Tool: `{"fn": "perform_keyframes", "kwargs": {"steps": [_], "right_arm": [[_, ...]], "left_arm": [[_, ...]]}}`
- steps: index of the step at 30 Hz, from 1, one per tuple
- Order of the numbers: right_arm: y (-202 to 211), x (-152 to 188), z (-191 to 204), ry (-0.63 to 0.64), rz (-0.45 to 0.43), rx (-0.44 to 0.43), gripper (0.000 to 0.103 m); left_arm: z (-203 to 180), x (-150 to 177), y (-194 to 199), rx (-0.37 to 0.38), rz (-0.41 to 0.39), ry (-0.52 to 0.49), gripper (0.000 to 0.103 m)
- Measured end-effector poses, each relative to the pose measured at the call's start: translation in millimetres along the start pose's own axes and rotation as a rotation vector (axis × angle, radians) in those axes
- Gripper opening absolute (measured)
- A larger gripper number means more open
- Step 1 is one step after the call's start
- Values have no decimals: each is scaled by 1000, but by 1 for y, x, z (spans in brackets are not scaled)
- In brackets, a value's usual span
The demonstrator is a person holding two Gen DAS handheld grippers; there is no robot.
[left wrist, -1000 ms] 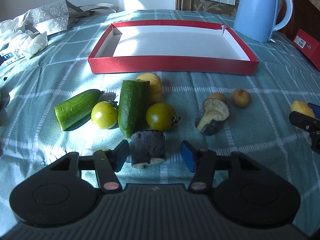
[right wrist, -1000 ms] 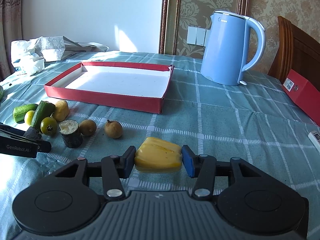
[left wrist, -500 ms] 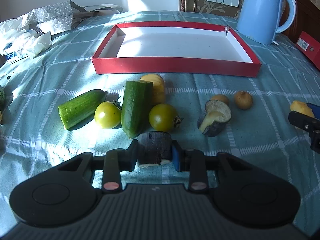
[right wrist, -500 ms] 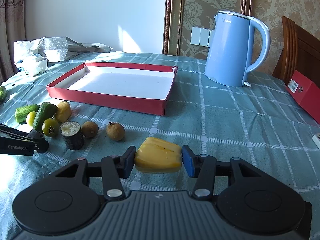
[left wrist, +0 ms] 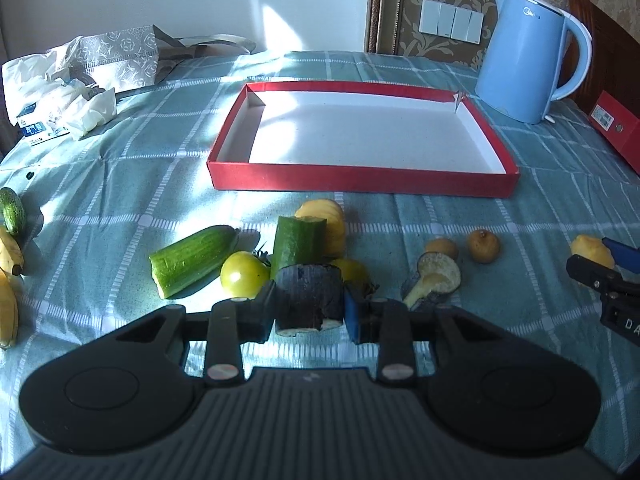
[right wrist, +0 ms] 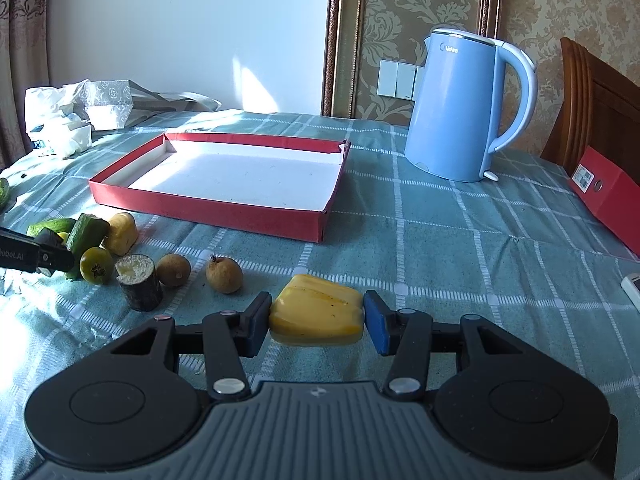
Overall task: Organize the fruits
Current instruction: 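Carry eggplant chunk into red box and open left tool while right tool holds pepper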
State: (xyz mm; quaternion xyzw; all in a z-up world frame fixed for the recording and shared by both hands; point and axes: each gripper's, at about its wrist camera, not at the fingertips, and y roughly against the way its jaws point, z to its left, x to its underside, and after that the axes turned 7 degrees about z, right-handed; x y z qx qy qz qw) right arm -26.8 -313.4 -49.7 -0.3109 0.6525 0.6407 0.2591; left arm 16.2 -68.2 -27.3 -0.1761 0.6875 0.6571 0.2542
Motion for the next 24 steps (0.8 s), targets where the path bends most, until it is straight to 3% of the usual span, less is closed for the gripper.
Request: {"fn": "perform_keyframes", "kwargs": {"steps": [11, 15, 24], "right_arm": [[1, -3, -4, -20, 3, 28, 49], [0, -3, -5, -22, 18, 42, 49], [-5, -2, -15, -40, 54, 77, 49]], "left_arm": [[5, -90, -21, 38, -88, -9, 31], [7, -122, -60, 43, -46, 27, 31], [8, -155, -121, 43, 20, 20, 31]]}}
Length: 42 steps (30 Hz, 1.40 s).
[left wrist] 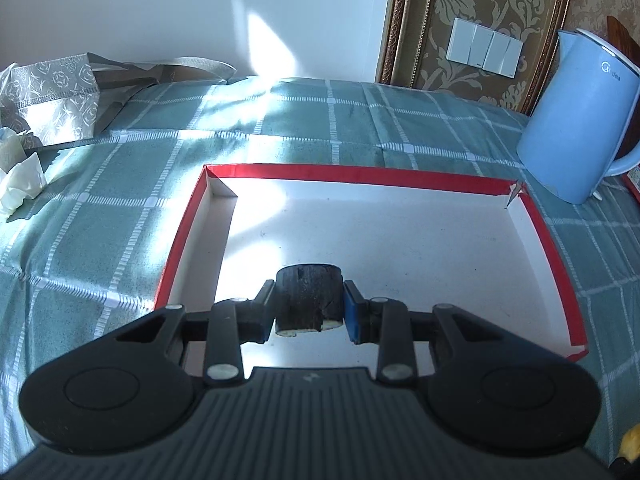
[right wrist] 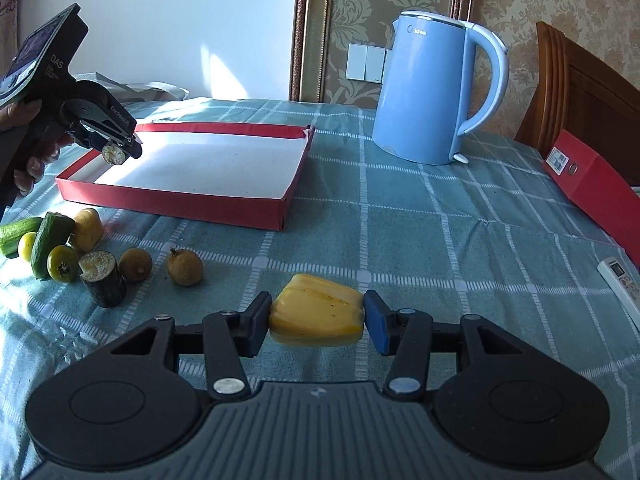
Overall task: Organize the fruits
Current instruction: 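Carry eggplant chunk into red box and open left tool while right tool holds pepper, then lower yellow pepper into red box and open right tool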
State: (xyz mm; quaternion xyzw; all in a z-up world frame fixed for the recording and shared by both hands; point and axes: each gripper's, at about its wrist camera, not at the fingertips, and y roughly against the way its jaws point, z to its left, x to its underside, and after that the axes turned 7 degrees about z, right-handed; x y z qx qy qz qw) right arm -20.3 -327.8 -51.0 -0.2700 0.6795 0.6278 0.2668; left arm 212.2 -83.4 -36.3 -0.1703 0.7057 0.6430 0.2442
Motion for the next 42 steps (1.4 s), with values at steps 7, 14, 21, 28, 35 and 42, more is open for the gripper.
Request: {"fn": "perform_keyframes", "kwargs": {"steps": [7, 14, 21, 28, 35, 42], "right_arm": [[-8, -4, -2, 0, 14, 9, 49], [-13, -10, 3, 16, 19, 0, 49], [-15, -11, 5, 25, 23, 1, 49], [-15, -12, 6, 27, 25, -3, 49], [-12, -18, 11, 41, -1, -15, 49], [-6, -37, 24, 84, -62, -55, 49]], "left_arm": [[-3, -3, -18, 2, 18, -14, 31], [-3, -3, -24, 10, 10, -13, 31], [-1, 6, -27, 15, -5, -21, 44], [3, 11, -20, -5, -17, -8, 47], [11, 29, 6, -39, -50, -12, 55], [20, 62, 52, -61, -117, -29, 55]]}}
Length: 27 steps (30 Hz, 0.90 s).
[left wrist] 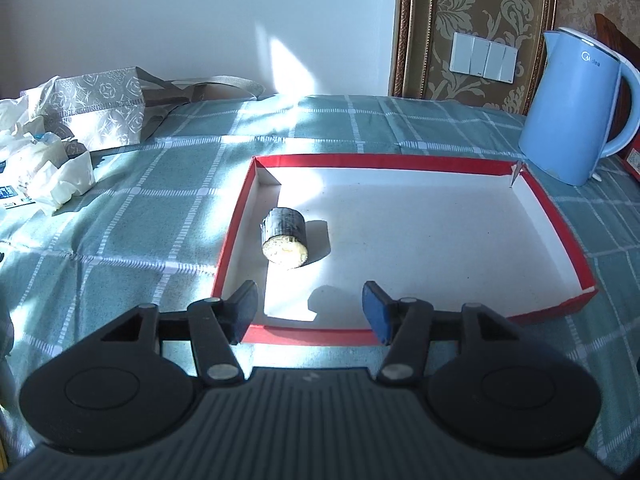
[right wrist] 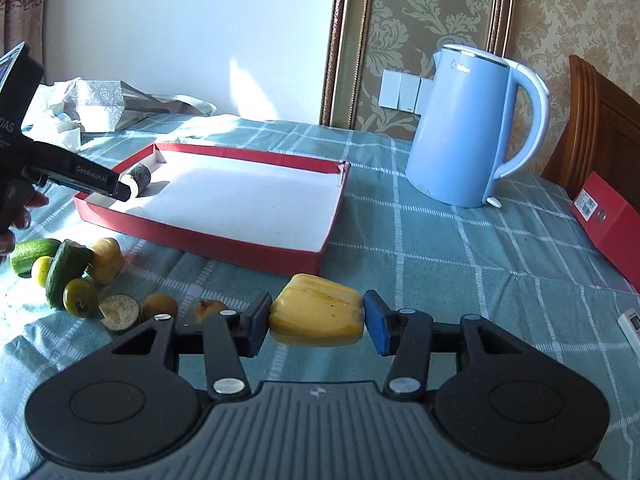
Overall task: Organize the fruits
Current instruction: 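Lower yellow pepper into red box and open right tool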
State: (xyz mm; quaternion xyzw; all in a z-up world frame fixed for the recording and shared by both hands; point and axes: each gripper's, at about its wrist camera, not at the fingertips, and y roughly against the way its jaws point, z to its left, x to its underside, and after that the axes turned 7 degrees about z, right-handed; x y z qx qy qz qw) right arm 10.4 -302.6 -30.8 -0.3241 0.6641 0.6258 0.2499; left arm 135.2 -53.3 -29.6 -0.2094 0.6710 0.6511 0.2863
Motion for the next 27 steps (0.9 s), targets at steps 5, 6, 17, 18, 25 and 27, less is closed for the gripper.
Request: {"fn": "perform_keyframes", "kwargs": {"steps": [5, 6, 17, 18, 25, 27], "right_arm": [[-4, -29, 15, 56, -60, -45, 49], [-7, -35, 18, 63, -69, -56, 49], [-63, -82, 64, 139, -74, -132, 49], [-70, -85, 67, 146, -65, -135, 49], [-130, -105, 79, 125, 37, -149, 49], [-143, -107, 82, 137, 52, -145, 49]], "left_arm": [[14, 24, 40, -19, -33, 23, 60], [19, 31, 48, -21, -34, 36, 60], [62, 89, 90, -92, 38, 180, 60], [65, 92, 92, -100, 41, 186, 60], [69, 109, 103, -139, 54, 199, 64], [67, 112, 103, -151, 59, 189, 66]]}}
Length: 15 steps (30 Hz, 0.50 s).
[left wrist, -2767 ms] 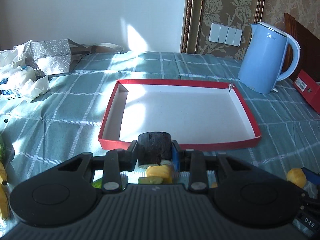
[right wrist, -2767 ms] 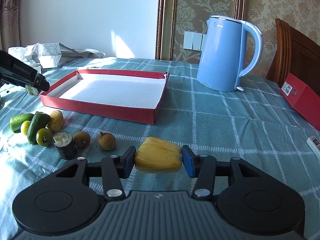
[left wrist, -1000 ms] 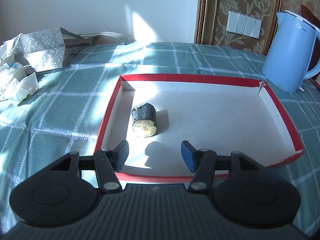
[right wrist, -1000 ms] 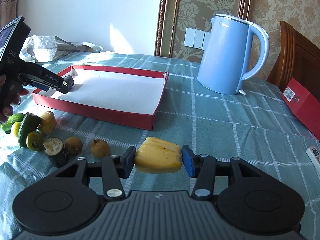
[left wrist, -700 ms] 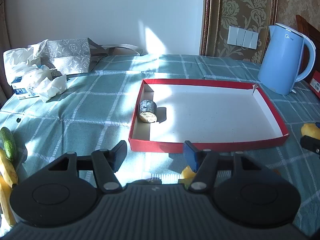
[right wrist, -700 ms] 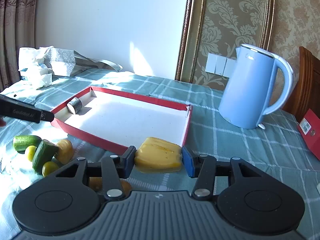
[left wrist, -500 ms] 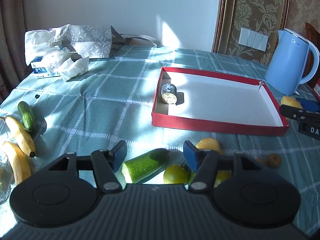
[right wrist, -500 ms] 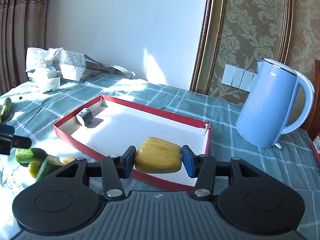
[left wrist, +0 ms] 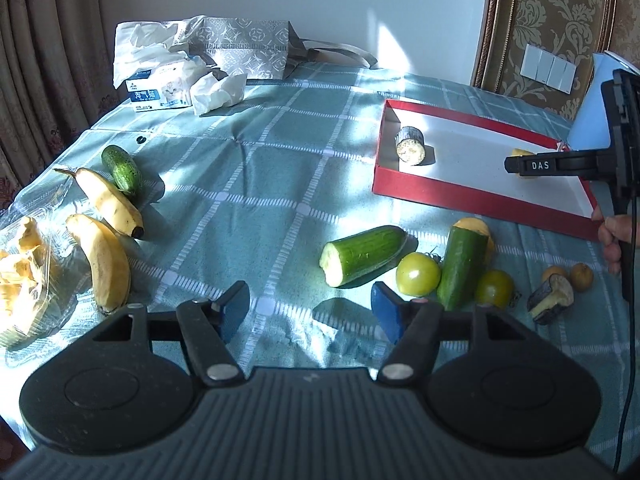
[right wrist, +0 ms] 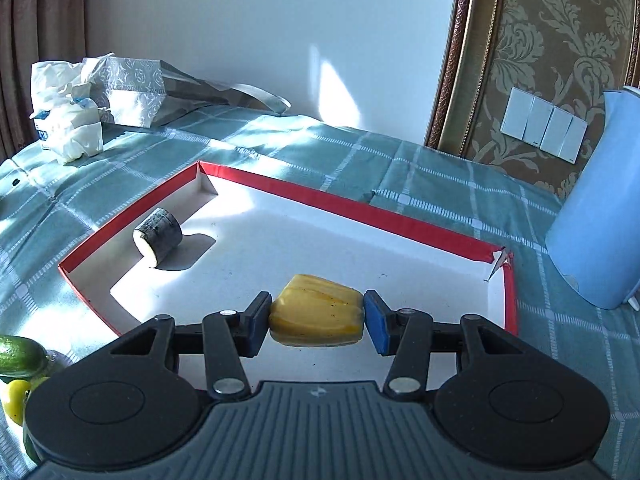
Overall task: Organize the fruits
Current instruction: 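Lower yellow pepper into red box and open right tool, then withdraw right tool from box while left tool moves to green cucumber half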
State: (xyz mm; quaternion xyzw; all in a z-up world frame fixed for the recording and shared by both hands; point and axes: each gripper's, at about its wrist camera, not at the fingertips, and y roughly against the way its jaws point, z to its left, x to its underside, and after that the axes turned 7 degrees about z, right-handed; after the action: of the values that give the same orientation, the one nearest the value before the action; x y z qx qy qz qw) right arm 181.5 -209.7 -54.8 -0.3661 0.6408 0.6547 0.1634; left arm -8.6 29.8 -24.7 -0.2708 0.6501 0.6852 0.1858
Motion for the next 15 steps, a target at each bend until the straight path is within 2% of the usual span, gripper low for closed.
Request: {"fn": "perform_keyframes", "kwargs": {"steps": [11, 12, 15], "right_arm": [[-28, -4, 12, 62, 25, 7, 50], [-29, -5, 14, 68, 22, 8, 54], [-26, -4, 15, 77, 3, 2, 81]], "left_arm": [[-7, 7, -3, 7, 27, -2, 68], [-7, 8, -3, 9, 27, -2, 68], [-6, 8, -2, 14, 29, -6, 69]]}}
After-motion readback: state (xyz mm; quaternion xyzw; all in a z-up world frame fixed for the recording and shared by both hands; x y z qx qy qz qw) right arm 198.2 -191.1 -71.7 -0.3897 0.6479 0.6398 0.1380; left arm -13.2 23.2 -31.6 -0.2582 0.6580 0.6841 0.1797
